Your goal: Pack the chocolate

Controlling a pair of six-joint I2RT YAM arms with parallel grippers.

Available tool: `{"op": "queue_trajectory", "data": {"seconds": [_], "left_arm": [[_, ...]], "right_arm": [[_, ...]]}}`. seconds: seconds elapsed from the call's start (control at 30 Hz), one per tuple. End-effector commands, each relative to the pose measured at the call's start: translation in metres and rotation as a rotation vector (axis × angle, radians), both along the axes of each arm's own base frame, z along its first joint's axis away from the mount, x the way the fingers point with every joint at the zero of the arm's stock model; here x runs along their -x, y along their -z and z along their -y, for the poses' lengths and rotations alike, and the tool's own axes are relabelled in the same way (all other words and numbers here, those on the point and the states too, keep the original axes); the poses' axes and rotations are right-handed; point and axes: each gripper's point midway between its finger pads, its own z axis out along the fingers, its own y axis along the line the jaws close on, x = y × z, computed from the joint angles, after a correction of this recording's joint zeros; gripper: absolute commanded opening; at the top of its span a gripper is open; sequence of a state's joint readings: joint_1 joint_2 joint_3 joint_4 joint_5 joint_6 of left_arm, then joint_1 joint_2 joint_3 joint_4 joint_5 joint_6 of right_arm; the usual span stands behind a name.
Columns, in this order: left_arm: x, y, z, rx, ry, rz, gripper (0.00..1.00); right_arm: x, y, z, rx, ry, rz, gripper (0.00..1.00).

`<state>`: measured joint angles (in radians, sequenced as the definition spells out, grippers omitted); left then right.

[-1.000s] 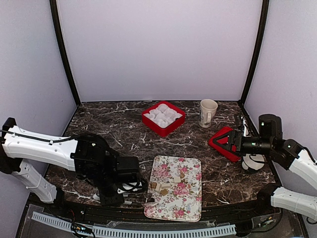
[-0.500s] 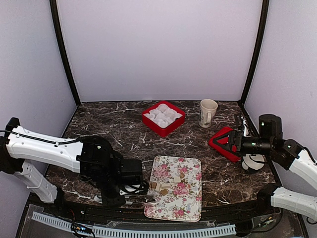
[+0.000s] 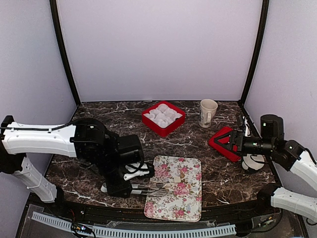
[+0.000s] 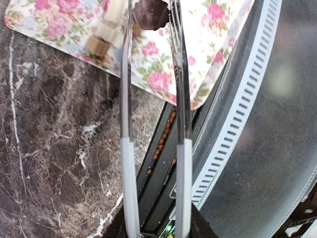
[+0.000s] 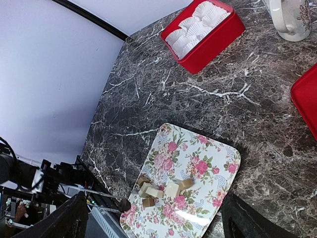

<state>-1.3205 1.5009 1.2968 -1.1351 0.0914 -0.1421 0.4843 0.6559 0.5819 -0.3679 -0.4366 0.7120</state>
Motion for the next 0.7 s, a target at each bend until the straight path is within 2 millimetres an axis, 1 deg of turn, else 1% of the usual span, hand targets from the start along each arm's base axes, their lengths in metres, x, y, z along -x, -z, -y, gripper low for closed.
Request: {"op": "queue_trajectory", "data": {"seconds": [0.0,0.1,0.23,0.3,0.37,0.43,0.5,0.57,0.67], "left_arm": [[-0.028,-0.051,0.023,0.225,-0.049,0.003,0.17],[-0.061,-0.068,0.029,0.306,-0.127,0.012,0.17],[-0.117,-0.087,0.037,0.412,-0.26,0.032,0.17],[-0.148,-0.09,0.036,0.454,-0.338,0.038,0.18],[-0.177,-0.088,0.037,0.483,-0.403,0.037,0.18],[-0.2,-0.088,0.036,0.514,-0.453,0.034,0.18],[-0.225,-0.082,0.038,0.525,-0.493,0.033,0.18],[-0.244,-0.078,0.041,0.541,-0.52,0.031,0.18],[-0.268,-0.071,0.046,0.55,-0.55,0.013,0.19]], "right_arm": [[-0.001,0.002,0.005,0.008,0.024,0.014,0.95],[-0.002,0.002,0.005,0.01,0.03,0.015,0.95],[-0.004,0.005,0.005,0.01,0.036,0.009,0.95],[-0.004,0.005,0.006,0.013,0.039,0.007,0.95],[-0.005,0.007,0.006,0.015,0.042,0.006,0.95],[-0.005,0.008,0.006,0.019,0.044,0.001,0.95],[-0.006,0.009,0.006,0.025,0.044,-0.001,0.95],[-0.007,0.01,0.006,0.029,0.045,-0.003,0.95],[-0.008,0.011,0.006,0.032,0.049,-0.006,0.95]]}}
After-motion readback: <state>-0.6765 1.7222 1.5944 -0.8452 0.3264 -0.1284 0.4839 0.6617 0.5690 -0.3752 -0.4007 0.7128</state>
